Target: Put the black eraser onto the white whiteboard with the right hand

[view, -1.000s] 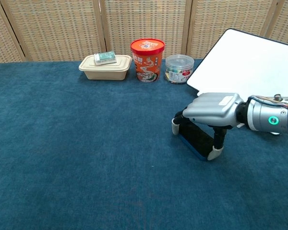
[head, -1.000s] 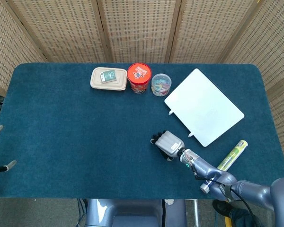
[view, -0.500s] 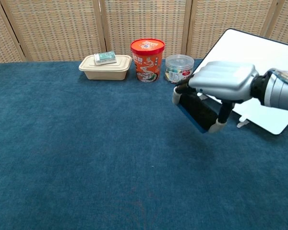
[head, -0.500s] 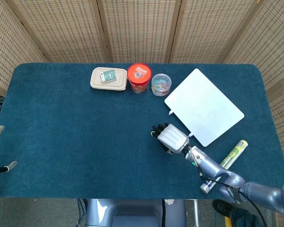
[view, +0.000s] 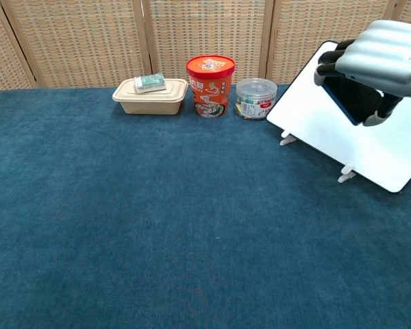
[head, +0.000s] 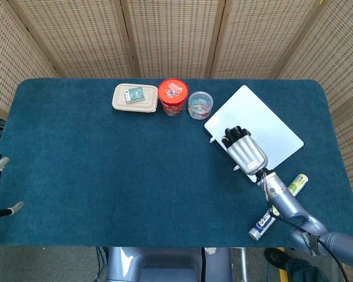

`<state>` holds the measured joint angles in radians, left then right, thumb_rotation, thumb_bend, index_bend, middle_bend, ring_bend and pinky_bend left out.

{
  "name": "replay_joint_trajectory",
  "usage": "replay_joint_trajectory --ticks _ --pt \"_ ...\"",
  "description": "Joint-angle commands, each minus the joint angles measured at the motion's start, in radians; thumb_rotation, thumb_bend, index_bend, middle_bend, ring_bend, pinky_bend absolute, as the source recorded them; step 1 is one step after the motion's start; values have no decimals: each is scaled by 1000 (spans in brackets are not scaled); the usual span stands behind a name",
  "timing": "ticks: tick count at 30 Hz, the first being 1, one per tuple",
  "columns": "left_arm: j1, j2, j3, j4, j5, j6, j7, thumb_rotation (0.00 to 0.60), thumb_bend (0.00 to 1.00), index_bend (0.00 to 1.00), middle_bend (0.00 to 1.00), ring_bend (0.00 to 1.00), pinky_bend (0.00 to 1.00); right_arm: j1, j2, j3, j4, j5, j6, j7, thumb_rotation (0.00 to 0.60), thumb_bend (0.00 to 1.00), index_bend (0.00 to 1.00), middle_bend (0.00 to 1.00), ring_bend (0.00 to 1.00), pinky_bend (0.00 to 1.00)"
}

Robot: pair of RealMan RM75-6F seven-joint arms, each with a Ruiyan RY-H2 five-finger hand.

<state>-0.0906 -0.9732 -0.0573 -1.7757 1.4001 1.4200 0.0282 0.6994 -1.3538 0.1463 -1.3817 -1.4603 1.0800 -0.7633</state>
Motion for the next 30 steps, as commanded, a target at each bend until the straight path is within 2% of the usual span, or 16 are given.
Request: replay_joint_trajectory --ticks 1,7,18,19,20,21,23,24,26,30 --pt "0 0 1 0 2 0 0 600 0 0 0 0 0 -34 -18 -4 35 57 31 -143 600 105 475 481 415 448" --pt "1 1 1 0 0 1 -1 600 0 0 0 0 0 -35 -41 -3 42 159 -19 -269 600 105 475 452 415 449" --pt "-1 1 2 0 -4 -3 -1 600 0 0 0 0 0 -25 -57 11 44 256 -48 -296 600 104 474 418 409 448" --pt "-1 1 2 0 -5 -3 0 600 0 0 0 0 0 -24 -58 12 48 262 -48 -294 600 94 457 388 391 448" --pt "-1 0 2 0 -5 -3 0 600 0 0 0 0 0 -24 -59 12 51 268 -50 -292 600 68 386 304 320 440" --pt "-1 0 2 0 -5 -4 1 600 0 0 0 0 0 -24 -59 13 54 276 -53 -291 600 36 279 185 201 391" --pt "-3 0 2 0 -5 -6 4 600 0 0 0 0 0 -27 -52 17 45 329 -74 -299 600 2 98 32 35 249" --pt "-3 -1 2 -1 -6 -6 5 600 0 0 0 0 0 -28 -49 23 35 357 -81 -306 600 0 41 1 0 167" --pt "-4 -2 2 -1 -8 -9 9 600 0 0 0 0 0 -27 -40 32 8 400 -87 -314 600 0 3 0 0 101" --pt "-7 -5 2 -1 -11 -11 16 600 0 0 0 0 0 -22 -21 37 -35 414 -69 -317 600 0 0 0 0 75"
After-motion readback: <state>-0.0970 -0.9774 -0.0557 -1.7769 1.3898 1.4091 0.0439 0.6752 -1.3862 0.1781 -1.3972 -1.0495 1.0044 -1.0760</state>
